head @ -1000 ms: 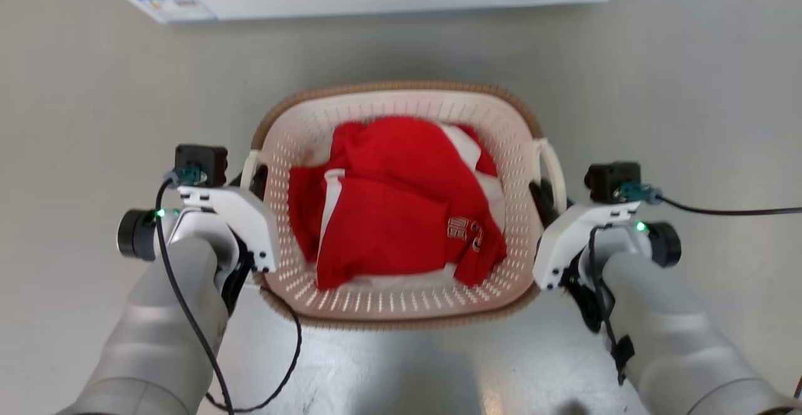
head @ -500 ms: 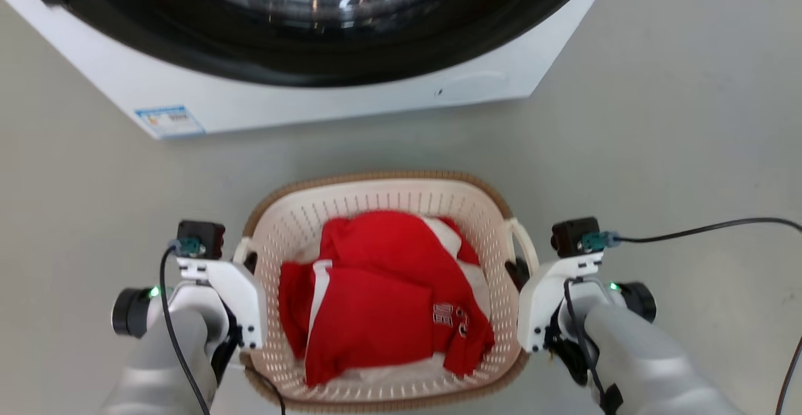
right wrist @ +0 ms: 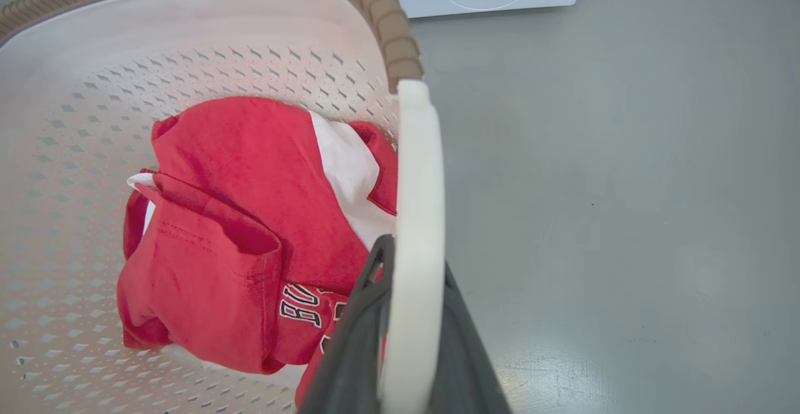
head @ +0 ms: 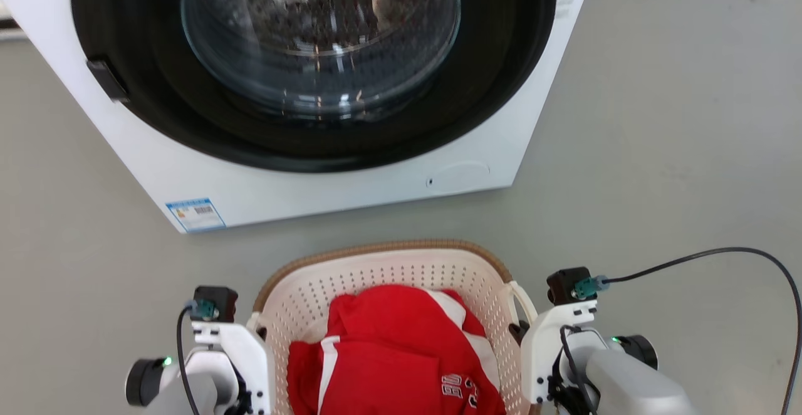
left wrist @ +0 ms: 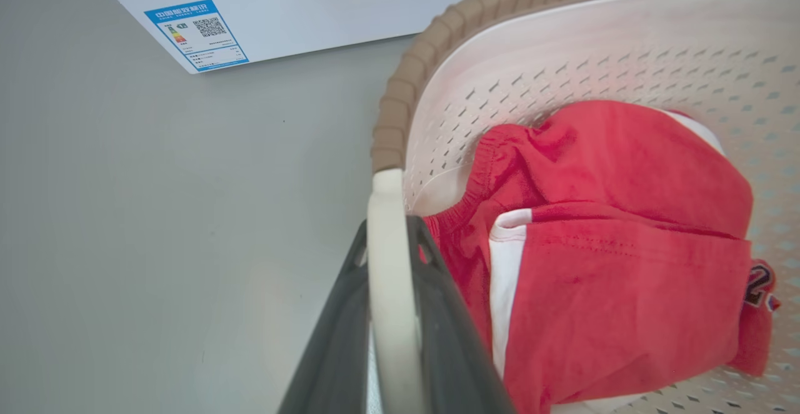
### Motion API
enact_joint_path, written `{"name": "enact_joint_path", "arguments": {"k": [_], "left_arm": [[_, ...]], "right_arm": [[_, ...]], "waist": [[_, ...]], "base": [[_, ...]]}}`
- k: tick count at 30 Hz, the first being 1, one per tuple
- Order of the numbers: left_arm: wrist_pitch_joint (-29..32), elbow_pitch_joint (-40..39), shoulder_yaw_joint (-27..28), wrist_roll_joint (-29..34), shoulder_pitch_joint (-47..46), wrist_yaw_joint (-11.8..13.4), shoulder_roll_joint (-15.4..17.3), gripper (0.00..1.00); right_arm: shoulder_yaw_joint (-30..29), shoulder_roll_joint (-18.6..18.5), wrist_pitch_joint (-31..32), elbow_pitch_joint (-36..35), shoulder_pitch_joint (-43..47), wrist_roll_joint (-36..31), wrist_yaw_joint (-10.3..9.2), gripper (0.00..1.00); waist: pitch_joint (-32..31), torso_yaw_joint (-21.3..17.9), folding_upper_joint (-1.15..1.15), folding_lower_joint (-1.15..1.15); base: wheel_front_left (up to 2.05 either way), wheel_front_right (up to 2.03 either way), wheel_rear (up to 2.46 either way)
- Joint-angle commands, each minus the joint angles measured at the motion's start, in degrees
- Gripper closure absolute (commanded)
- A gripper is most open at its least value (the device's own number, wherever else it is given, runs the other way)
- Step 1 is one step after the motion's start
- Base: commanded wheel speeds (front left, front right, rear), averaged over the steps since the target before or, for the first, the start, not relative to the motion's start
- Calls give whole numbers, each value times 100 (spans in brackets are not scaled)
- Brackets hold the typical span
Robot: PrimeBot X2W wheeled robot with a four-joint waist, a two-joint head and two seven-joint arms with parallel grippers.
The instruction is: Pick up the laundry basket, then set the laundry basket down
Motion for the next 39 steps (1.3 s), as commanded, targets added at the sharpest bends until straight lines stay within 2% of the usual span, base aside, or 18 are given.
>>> {"name": "enact_joint_path", "arguments": {"k": [1,15,39], "left_arm": [[-17,-133,49,-65,26,-7,192,100],[393,-173,-327,-427,460,-7,190,100],[491,-173,-700,-867,481,-8,251,100]], "right_arm": [[155,49,61,-68,116,71,94,100],[589,49,394,-69,346,547,94,100],[1092,49,358,15,224,1035,94,100]], "waist": [[-292,16,0,0],[-970,13,0,0],[-1168,18,0,0]], "base": [[0,0,0],[0,0,0],[0,0,0]]}}
